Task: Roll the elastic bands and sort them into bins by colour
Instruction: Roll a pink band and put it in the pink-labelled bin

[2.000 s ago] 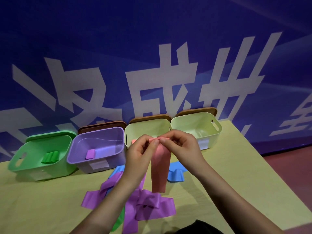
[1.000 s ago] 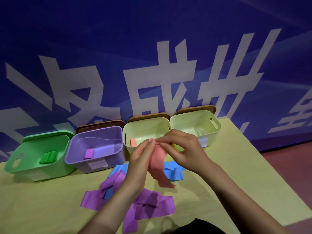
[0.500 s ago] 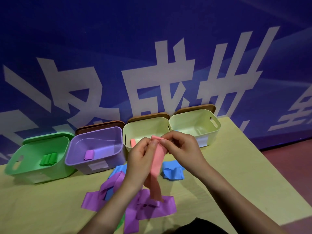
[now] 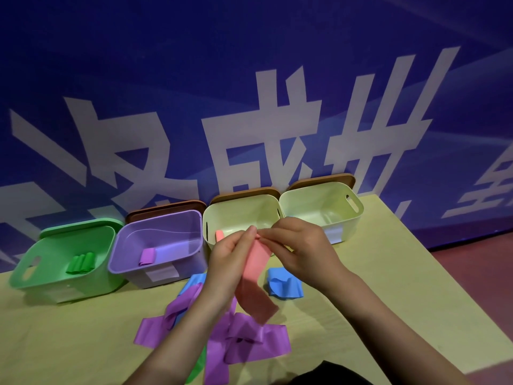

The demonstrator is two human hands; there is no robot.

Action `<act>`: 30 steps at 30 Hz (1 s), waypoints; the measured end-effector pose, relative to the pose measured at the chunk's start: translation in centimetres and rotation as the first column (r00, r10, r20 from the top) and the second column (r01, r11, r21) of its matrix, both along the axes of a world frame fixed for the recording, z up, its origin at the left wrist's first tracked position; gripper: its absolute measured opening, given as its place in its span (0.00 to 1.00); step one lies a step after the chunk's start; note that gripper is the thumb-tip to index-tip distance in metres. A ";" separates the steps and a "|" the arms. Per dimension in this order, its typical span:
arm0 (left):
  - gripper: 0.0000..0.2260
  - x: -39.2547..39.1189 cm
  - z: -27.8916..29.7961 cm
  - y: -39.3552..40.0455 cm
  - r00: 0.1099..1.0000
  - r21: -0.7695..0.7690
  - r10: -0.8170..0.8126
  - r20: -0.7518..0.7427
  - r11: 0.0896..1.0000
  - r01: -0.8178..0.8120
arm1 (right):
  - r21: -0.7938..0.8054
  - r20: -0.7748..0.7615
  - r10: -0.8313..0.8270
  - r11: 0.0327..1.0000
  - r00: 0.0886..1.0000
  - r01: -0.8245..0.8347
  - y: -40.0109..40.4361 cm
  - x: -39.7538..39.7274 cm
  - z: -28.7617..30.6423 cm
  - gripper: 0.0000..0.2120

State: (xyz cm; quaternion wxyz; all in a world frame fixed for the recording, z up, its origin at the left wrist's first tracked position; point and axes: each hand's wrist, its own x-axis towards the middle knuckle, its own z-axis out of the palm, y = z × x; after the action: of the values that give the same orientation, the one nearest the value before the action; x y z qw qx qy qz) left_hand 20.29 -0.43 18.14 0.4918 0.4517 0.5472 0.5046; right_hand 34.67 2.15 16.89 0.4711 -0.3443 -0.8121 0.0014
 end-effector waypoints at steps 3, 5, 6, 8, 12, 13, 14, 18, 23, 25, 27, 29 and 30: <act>0.13 0.0 -0.1 -0.1 1.000 0.020 -0.006 0.031 1.000 0.005 | -0.102 -0.062 0.042 0.994 0.997 -0.048 0.0 0.1 0.4 0.11; 0.13 0.0 0.0 0.0 0.999 0.055 -0.010 0.045 0.998 0.008 | -0.274 -0.170 0.037 0.958 0.985 -0.083 -0.4 -0.1 0.7 0.13; 0.13 0.0 0.0 0.0 0.999 0.073 -0.015 0.043 0.997 0.012 | -0.354 -0.222 0.015 0.930 0.975 -0.096 -0.6 -0.2 0.9 0.15; 0.13 0.1 0.0 0.0 0.999 0.112 -0.029 0.022 0.993 0.026 | -0.507 -0.320 -0.046 0.852 0.946 -0.130 -1.0 -0.6 1.2 0.14; 0.11 0.1 -0.1 0.0 0.998 0.164 -0.037 -0.051 0.985 0.044 | -0.638 -0.520 -0.089 0.702 0.850 -0.317 -1.5 -1.0 1.6 0.06; 0.11 0.0 -0.2 -0.1 0.996 0.180 -0.047 -0.071 0.982 0.060 | -0.638 -0.549 -0.092 0.688 0.831 -0.345 -1.6 -1.1 1.7 0.05; 0.11 -0.1 -0.2 -0.2 0.995 0.194 -0.059 -0.081 0.978 0.074 | -0.637 -0.569 -0.095 0.679 0.817 -0.365 -1.7 -1.1 1.8 0.04; 0.13 -0.1 -0.1 -0.4 0.994 0.196 -0.075 -0.081 0.977 0.089 | -0.651 -0.545 -0.113 0.681 0.831 -0.334 -1.7 -1.1 1.6 0.06; 0.19 -0.3 -0.3 -0.2 0.991 0.287 -0.040 -0.131 0.955 0.077 | -0.563 -0.458 -0.069 0.794 0.886 -0.230 -2.2 -1.2 1.3 0.05; 0.18 -0.3 -0.1 -0.3 0.994 0.308 -0.027 -0.106 0.950 0.058 | -0.534 -0.460 -0.061 0.816 0.886 -0.221 -2.3 -1.3 1.5 0.05; 0.15 -0.1 0.2 -0.3 1.000 0.256 -0.019 -0.006 0.966 0.020 | -0.539 -0.492 -0.068 0.807 0.868 -0.242 -2.3 -1.6 1.6 0.05; 0.11 0.1 0.3 -0.3 0.996 0.168 -0.025 0.091 0.986 0.009 | -0.539 -0.488 -0.069 0.808 0.870 -0.237 -2.1 -1.6 1.7 0.05; 0.11 0.2 0.3 -0.4 0.994 0.115 -0.021 0.107 0.993 0.009 | -0.522 -0.461 -0.067 0.827 0.885 -0.210 -1.9 -1.6 1.7 0.05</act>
State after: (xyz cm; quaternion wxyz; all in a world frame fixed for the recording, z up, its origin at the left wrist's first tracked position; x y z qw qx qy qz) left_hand 20.49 -0.79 18.44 0.4979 0.4553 0.4865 0.5551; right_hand 33.05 0.22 18.55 0.5281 -0.4246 -0.6531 0.3380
